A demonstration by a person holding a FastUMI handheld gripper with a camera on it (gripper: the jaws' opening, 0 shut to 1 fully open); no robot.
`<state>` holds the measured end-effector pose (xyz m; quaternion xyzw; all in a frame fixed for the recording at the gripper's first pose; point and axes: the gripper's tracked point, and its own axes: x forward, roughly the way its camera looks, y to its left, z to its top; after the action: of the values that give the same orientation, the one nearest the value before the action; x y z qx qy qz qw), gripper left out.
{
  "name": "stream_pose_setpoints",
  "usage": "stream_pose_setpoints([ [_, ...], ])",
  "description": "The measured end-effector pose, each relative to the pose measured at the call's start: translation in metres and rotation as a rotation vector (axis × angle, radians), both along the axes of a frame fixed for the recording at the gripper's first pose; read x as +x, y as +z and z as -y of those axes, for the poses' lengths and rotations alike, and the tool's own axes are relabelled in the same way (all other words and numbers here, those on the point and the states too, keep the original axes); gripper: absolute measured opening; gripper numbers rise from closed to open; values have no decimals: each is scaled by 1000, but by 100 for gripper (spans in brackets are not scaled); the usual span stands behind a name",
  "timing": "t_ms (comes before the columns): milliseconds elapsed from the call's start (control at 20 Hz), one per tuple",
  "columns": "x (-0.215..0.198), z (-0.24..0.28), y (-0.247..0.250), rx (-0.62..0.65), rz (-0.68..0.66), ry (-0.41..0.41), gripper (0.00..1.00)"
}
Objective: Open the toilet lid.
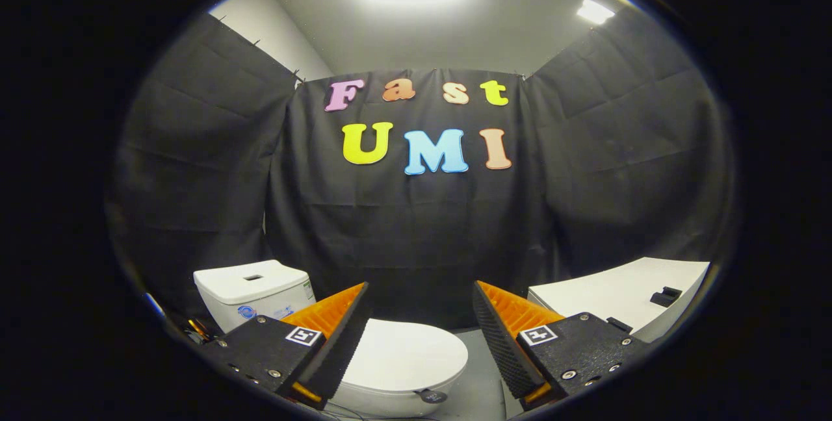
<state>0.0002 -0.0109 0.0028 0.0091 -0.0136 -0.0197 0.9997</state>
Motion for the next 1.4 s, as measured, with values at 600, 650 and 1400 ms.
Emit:
stream_pose_setpoints([
  [600,22,-5,-27,114,-37,7,95],
  [650,25,-5,-28,141,-41,9,95],
  [1400,50,28,-124,534,-155,-124,96],
])
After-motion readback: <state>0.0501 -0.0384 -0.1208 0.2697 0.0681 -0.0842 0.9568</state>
